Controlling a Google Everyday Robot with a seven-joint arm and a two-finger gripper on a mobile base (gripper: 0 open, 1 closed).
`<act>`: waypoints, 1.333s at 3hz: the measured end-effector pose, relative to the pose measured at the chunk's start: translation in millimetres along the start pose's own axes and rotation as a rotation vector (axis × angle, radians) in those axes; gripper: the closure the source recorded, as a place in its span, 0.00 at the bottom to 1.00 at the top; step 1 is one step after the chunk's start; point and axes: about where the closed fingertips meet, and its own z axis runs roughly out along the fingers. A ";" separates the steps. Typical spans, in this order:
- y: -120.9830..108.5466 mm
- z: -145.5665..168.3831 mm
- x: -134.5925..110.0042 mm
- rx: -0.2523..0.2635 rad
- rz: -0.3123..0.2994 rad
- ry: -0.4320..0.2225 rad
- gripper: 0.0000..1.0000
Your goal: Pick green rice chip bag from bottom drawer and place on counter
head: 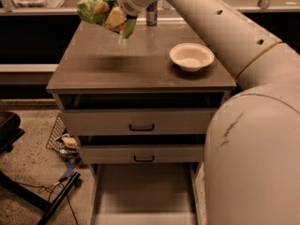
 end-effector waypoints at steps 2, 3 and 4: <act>4.4 5.9 0.4 -0.010 -0.001 0.002 0.38; 7.0 9.5 0.9 -0.016 -0.002 0.003 0.08; 8.3 11.3 1.2 -0.019 -0.002 0.004 0.00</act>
Offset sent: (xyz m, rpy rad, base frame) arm 0.0001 0.0025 -0.0027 -0.0014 0.0034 0.0034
